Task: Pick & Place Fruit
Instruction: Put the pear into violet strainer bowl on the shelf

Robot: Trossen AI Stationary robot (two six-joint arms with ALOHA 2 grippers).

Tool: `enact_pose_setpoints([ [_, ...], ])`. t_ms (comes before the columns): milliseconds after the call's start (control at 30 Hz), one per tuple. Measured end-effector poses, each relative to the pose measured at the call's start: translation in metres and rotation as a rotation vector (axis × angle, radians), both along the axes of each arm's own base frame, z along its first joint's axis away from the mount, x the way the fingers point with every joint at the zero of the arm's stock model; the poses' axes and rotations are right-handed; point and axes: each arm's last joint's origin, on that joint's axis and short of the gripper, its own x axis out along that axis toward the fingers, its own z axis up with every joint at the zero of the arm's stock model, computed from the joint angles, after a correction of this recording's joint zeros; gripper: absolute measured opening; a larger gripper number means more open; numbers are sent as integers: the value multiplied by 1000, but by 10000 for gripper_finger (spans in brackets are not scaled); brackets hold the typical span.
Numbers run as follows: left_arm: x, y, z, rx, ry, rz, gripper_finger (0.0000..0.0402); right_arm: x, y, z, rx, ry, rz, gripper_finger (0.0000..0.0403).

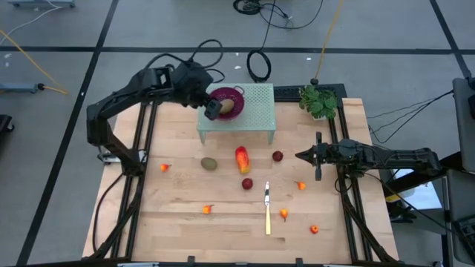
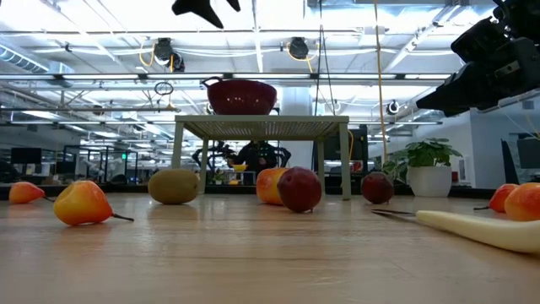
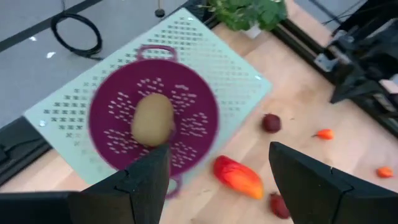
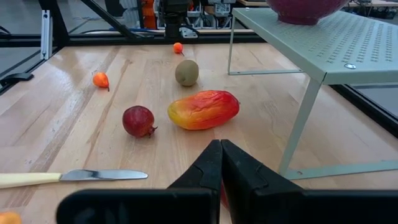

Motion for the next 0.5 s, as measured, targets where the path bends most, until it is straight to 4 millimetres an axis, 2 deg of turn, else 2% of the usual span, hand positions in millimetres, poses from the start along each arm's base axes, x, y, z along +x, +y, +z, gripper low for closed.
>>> enact_pose_setpoints([
  [233,1,-27,5,-21,-28,-64,271,0,0,0,1,0,3,4],
  [500,3,-36,5,-20,-27,-96,271,0,0,0,1,0,2,4],
])
